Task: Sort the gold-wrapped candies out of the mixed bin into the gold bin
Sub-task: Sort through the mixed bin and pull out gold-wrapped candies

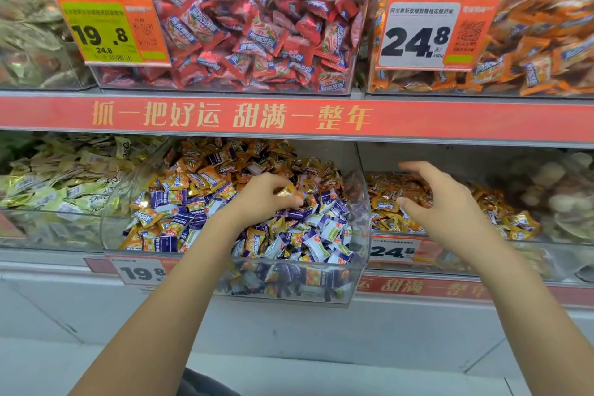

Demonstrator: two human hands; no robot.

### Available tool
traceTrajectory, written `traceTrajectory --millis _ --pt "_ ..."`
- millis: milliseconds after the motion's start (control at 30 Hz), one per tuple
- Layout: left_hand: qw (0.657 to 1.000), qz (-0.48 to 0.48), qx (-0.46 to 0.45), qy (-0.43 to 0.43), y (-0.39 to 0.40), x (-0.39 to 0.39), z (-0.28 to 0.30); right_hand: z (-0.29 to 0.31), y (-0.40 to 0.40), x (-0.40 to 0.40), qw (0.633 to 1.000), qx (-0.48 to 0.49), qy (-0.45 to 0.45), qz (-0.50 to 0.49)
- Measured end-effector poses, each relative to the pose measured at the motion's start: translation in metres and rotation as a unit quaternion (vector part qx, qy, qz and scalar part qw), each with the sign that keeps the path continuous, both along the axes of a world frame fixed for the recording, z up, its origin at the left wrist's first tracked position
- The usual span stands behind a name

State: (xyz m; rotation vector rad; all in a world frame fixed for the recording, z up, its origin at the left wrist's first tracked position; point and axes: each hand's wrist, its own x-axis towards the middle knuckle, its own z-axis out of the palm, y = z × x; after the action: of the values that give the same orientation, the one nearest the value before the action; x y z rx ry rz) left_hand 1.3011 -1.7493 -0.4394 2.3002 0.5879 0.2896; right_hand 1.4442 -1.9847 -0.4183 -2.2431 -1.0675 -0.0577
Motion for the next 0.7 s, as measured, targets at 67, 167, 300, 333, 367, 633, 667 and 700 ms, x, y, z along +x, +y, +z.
traceTrajectory --millis 67,167,300,333,367,633,667,700 --pt "0.999 0.035 -0.030 -0.017 -0.001 -0.002 0.002 0.001 0.002 -0.004 0.999 0.043 -0.008 0.013" --pt "0.993 0.050 -0.091 -0.058 -0.003 -0.004 0.007 0.008 0.012 -0.019 0.987 0.151 -0.010 0.050" --pt "0.991 0.006 -0.121 -0.059 -0.014 -0.010 0.015 0.011 0.030 -0.044 0.970 0.175 0.008 0.167" --pt "0.990 -0.007 -0.126 -0.063 -0.018 -0.010 0.016 0.009 0.035 -0.048 0.971 0.148 0.002 0.189" --pt "0.989 -0.023 -0.130 -0.069 -0.023 -0.011 0.019 0.007 0.039 -0.051 0.972 0.115 -0.011 0.204" --pt "0.983 -0.060 -0.148 -0.091 -0.036 -0.012 0.023 0.004 0.067 -0.059 0.962 -0.109 -0.155 0.196" --pt "0.981 -0.053 -0.158 -0.100 -0.035 -0.011 0.021 0.006 0.068 -0.061 0.959 -0.131 -0.163 0.192" --pt "0.978 -0.048 -0.171 -0.107 -0.035 -0.011 0.020 0.007 0.069 -0.063 0.957 -0.145 -0.171 0.185"
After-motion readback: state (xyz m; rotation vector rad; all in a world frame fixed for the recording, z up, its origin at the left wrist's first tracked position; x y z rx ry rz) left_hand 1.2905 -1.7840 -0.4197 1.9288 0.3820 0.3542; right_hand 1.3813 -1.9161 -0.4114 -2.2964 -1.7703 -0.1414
